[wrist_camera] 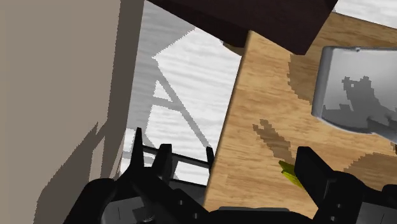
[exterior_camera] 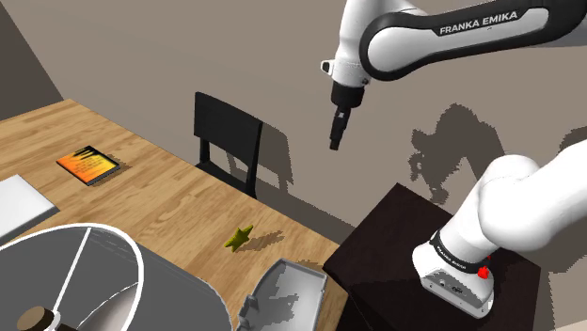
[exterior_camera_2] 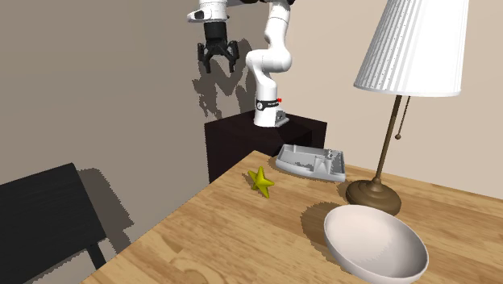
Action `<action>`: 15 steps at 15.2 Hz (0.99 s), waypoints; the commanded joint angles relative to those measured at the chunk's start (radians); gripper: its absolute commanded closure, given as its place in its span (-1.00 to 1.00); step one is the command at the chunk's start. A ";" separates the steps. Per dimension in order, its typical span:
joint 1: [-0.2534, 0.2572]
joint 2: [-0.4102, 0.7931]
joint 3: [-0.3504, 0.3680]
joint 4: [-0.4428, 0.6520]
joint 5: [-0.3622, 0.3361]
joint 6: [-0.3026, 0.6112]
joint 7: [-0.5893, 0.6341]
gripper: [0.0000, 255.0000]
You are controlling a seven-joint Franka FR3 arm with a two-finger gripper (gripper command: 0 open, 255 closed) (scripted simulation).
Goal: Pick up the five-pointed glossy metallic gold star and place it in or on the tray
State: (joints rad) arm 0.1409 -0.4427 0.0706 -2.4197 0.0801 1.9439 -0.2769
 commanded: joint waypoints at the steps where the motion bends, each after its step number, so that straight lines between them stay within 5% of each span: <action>1: 0.019 0.058 0.022 0.009 -0.003 0.059 -0.012 -1.00; 15: 0.129 0.488 0.165 0.148 -0.139 0.389 -0.021 -1.00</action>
State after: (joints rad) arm 0.2612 0.0124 0.2267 -2.2852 -0.0409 2.3122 -0.3023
